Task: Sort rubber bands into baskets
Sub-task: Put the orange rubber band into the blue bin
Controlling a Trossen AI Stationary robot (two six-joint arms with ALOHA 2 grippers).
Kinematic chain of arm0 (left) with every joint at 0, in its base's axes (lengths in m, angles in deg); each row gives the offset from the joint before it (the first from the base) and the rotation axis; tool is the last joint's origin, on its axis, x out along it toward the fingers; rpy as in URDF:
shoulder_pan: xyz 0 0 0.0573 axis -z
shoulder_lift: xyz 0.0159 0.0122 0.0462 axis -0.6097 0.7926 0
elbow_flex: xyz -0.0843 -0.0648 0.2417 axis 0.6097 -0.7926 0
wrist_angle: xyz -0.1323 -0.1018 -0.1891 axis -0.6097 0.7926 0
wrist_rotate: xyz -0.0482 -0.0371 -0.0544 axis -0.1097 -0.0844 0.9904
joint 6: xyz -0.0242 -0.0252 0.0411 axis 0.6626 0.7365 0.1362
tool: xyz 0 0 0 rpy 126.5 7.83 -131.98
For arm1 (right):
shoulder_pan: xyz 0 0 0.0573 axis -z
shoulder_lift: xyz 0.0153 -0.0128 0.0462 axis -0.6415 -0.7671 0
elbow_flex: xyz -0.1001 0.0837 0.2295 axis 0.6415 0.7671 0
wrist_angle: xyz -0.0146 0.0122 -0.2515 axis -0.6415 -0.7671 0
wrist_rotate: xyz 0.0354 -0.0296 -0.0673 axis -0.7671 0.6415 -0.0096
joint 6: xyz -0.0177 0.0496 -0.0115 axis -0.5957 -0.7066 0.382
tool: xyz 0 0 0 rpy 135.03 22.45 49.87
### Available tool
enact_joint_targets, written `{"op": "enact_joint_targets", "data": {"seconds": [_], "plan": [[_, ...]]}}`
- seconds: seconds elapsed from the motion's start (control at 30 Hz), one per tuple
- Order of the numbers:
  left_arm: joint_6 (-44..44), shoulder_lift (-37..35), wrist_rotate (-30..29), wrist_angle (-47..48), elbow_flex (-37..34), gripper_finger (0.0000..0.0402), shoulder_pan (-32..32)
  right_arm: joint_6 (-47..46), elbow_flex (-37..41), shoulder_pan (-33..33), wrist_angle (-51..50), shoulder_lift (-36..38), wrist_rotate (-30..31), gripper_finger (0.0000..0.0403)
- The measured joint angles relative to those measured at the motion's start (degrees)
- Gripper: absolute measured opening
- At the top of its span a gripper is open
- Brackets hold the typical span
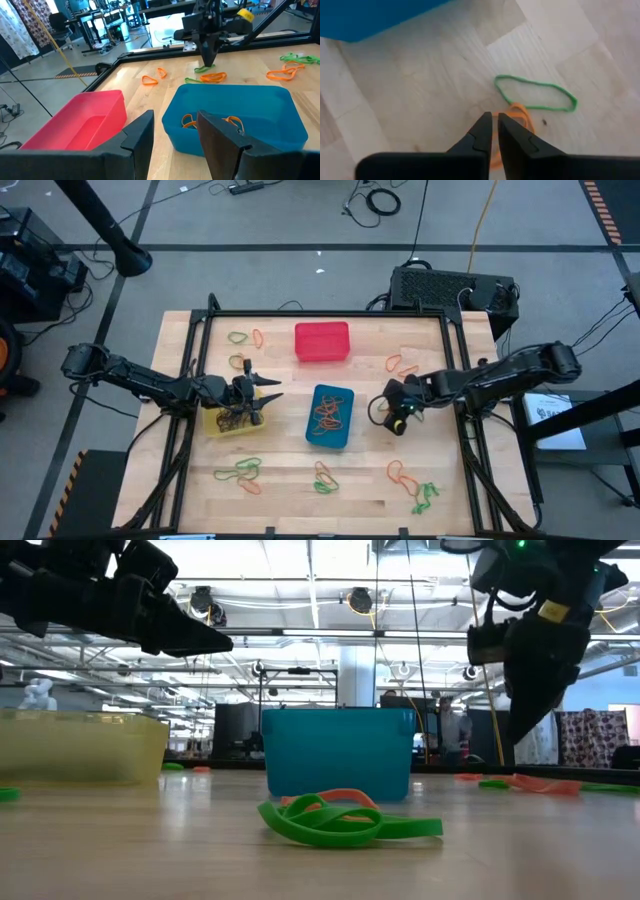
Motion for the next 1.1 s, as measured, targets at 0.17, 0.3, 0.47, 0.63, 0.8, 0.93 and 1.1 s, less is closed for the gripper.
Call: {"op": "enact_joint_targets", "data": {"seconds": [0.17, 0.3, 0.47, 0.63, 0.8, 0.93, 1.1], "plan": [[0.0, 0.0, 0.0, 0.0, 0.0, 0.0157, 0.0, -3.4, 0.0, 0.0, -1.9, -2.5, 3.4, 0.0075], [0.0, 0.0, 0.0, 0.0, 0.0, 0.0157, 0.0, -4.9, 0.0, 0.0, -2.9, -4.8, 4.1, 0.0132], [0.0, 0.0, 0.0, 0.0, 0.0, 0.0157, 0.0, -4.9, 0.0, 0.0, -2.5, -7.0, 2.4, 0.0179], [0.0, 0.0, 0.0, 0.2, 0.0, 0.0157, 0.0, -4.7, 0.0, -0.1, -2.5, -8.9, 2.3, 0.0184], [0.0, 0.0, 0.0, 0.2, 0.0, 0.0157, 0.0, -4.7, 0.0, -0.2, -2.5, -10.2, 2.4, 0.0154], [0.0, 0.0, 0.0, 0.2, 0.0, 0.0157, 0.0, -4.7, 0.0, -0.4, -2.3, -11.9, 2.6, 0.011], [0.0, 0.0, 0.0, 0.2, 0.0, 0.0157, 0.0, -2.6, -0.1, -0.4, -1.9, -12.9, 2.3, 0.0041]]}}
